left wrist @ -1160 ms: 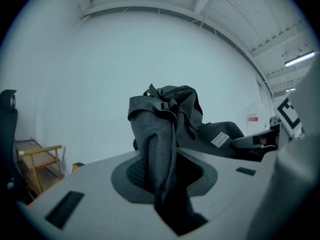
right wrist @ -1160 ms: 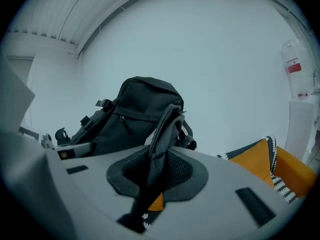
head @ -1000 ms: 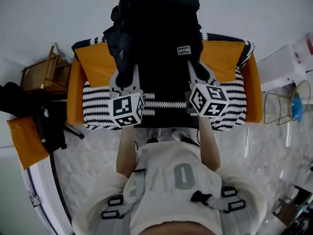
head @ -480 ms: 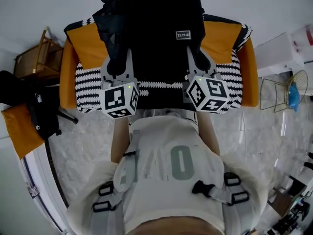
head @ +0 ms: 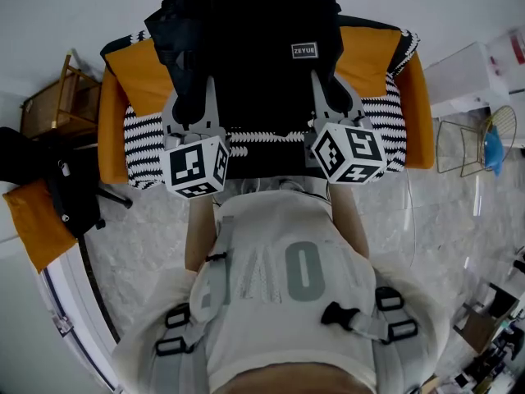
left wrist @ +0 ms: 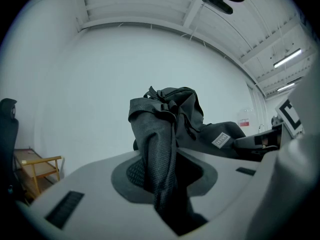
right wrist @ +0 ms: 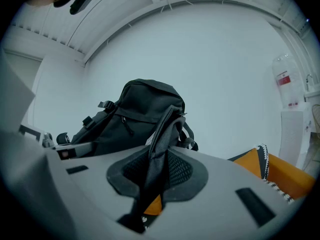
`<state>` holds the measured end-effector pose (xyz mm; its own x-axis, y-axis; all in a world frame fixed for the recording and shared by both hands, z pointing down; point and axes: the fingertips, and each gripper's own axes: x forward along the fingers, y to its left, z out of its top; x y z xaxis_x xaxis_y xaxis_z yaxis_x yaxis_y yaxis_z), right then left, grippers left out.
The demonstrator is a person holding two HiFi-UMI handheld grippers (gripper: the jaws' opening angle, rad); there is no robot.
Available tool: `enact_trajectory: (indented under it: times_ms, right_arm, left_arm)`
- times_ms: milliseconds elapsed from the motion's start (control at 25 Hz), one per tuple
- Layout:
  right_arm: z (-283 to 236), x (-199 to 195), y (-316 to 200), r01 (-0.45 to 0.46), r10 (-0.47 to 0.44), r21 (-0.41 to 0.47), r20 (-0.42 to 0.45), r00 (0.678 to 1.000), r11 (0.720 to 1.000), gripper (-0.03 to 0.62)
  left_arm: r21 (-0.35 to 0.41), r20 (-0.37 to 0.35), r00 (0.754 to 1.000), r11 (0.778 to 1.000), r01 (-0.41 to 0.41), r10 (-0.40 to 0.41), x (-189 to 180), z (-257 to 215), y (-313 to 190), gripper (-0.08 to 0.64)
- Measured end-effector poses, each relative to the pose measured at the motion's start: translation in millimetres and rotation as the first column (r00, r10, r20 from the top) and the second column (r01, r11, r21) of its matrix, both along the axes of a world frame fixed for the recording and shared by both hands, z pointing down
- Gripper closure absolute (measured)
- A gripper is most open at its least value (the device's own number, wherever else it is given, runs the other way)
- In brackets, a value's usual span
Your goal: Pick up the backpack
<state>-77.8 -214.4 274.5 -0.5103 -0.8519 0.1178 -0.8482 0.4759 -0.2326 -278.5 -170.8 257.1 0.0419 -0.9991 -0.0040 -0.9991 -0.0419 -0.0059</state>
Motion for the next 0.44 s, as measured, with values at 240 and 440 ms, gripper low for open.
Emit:
enact_trajectory:
  times_ms: [240,440]
  right_arm:
    - [-2.4,1.6,4.1,-0.012,0.012,0.008,0.003,1.000,1.000,0.517]
    - [-2.1,1.4,8.6,-0.021,0.021,0.010,0.009,1.000,1.000,0.517]
  left_arm:
    - [0.013,-0.003,1.000,1.000,-0.016,0.016,1.3,-4.1,1.9,0.445]
    - [0.018,-0.003,1.000,0.999,-0.028,0.028,0.5,-5.1,4.5,0.445]
